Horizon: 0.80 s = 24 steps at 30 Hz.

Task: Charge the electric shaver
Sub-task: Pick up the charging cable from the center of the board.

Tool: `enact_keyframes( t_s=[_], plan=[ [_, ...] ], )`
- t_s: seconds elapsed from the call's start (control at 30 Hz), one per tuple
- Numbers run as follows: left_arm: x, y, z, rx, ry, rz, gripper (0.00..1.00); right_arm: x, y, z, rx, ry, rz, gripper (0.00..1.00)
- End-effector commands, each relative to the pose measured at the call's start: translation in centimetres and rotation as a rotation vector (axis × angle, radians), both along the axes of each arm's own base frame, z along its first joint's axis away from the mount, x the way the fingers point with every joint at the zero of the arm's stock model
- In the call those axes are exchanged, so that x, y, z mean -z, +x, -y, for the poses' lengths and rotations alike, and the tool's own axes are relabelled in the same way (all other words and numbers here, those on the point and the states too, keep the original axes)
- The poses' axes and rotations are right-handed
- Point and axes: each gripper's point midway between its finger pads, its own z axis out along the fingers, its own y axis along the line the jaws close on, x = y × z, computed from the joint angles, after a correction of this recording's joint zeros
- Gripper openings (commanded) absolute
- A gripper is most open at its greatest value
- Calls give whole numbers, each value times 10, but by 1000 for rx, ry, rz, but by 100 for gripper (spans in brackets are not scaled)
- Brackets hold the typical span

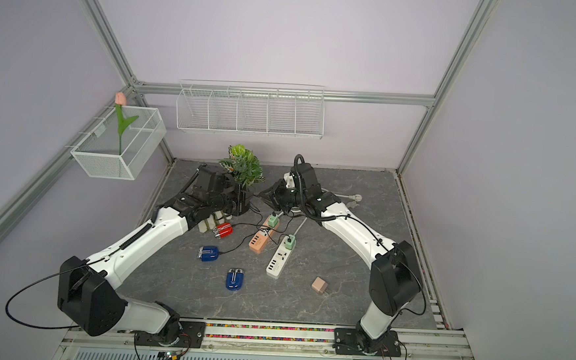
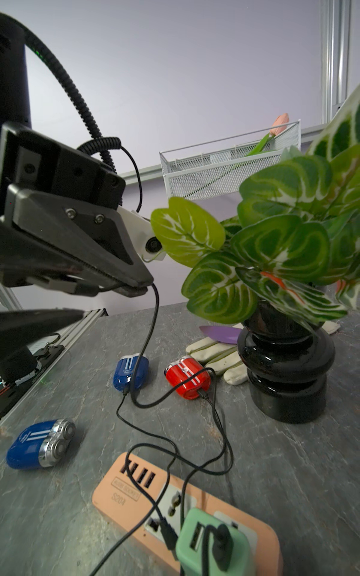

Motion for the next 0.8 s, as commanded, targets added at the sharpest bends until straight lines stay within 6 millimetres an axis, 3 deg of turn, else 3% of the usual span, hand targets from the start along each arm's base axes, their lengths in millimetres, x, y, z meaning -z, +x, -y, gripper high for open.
enact_keyframes(
  t_s=[0.0, 0.1, 0.33, 0.4, 0.5, 0.67, 0.77],
  plan=[
    [6, -2, 2, -4, -4, -29, 0, 1, 7, 4, 17, -6, 3, 15],
    [6, -3, 3, 0, -7, -28, 0, 3, 7, 8, 22, -6, 0, 7],
    [1, 4, 17, 51, -67, 22, 1, 0, 8, 10, 0, 43, -3, 7],
    [-6, 8, 28, 98, -130, 82, 20, -2, 9, 15, -9, 70, 3, 7],
    [-14, 10, 40, 169, -193, 137, 32, -2, 12, 25, -7, 119, 3, 7],
    [-32, 10, 58, 276, -255, 230, 35, -4, 12, 26, -29, 206, -23, 7],
    [-31, 10, 63, 307, -252, 233, 32, -6, 14, 27, -23, 232, -28, 7]
  ],
)
